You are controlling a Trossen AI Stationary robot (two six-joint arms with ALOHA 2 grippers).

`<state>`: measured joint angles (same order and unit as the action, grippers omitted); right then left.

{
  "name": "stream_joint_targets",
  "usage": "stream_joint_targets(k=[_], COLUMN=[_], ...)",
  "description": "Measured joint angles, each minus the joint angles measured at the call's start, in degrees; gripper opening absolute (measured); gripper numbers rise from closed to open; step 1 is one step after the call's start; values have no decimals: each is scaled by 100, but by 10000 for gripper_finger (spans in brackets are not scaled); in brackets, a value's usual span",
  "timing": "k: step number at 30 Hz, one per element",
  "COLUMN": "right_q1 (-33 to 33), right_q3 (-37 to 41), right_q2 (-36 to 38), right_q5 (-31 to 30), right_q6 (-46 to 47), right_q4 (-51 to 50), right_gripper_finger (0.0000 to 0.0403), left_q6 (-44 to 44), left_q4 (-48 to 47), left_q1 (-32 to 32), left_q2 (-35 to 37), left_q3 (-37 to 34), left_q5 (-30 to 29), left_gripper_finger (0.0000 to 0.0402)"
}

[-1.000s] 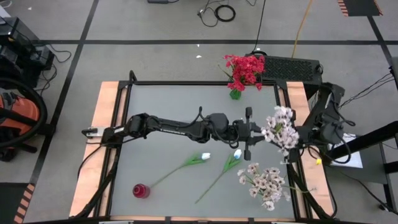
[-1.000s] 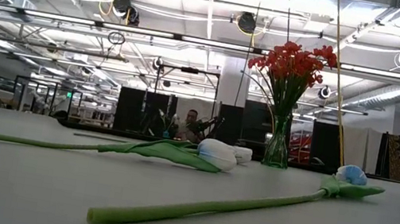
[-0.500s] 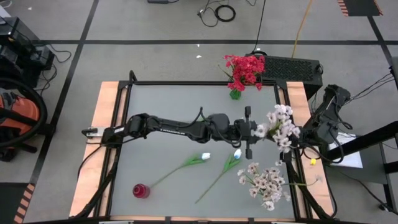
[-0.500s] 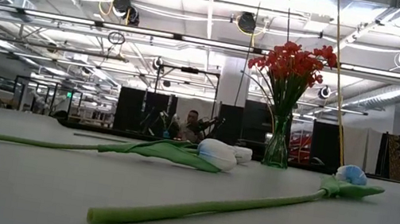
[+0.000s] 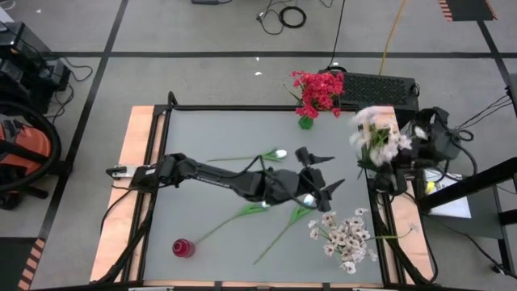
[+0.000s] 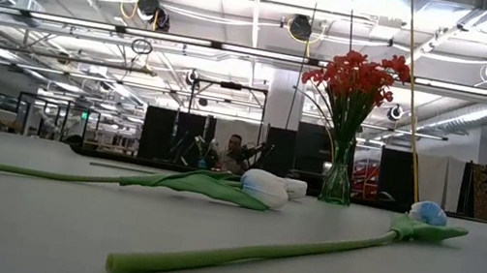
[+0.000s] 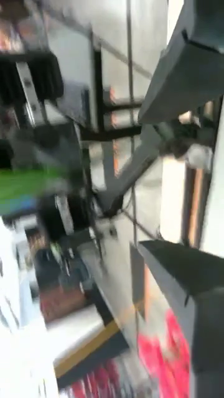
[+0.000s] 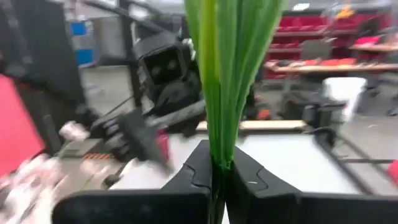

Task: Sort flowers into vase by color
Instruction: Put the white flowers into the transparent vase

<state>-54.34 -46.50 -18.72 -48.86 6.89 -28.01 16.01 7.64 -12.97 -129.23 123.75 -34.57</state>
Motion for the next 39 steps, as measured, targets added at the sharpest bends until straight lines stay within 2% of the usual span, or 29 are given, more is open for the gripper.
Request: stream_joint_targets(k=[3, 10, 14, 16, 20, 26, 29, 34, 36, 39], right_q1=[-20, -16, -15, -13, -14, -20, -105, -256, -256, -256], right_q3=[-58, 427, 534, 518, 513, 476, 214, -387, -588, -856], right_q2=[390, 944, 805, 708, 398, -149, -371, -880, -1122, -1512], right_q5=[387, 631, 1002, 1190, 1297, 1281, 1287, 1147, 965, 958], right_q6=[471, 1139, 1021, 701, 368, 628, 792, 306, -150, -676], right_q4=[-255, -327, -36, 396, 789, 747, 653, 783, 1033, 1317], right_gripper_finger=[6, 6, 6, 6, 6, 6, 6, 6, 6, 8], left_q6=[85, 85, 81, 31, -462, -1511, -1996, -1941, -1577, -1106], left_q4=[-154, -443, -434, -437, -577, -1350, -1634, -1200, -658, 242], left_q1=[-273, -971, -1320, -1456, -1628, -1793, -1832, -1703, -1497, -1123], left_q2=[167, 320, 352, 352, 352, 352, 352, 350, 350, 350], left_q3=[4, 10, 10, 10, 10, 11, 10, 11, 11, 12], left_q5=[-656, -1745, -2526, -2679, -2699, -2701, -2700, -2686, -2444, -1356], left_gripper_finger=[348, 351, 352, 352, 352, 352, 352, 352, 352, 351])
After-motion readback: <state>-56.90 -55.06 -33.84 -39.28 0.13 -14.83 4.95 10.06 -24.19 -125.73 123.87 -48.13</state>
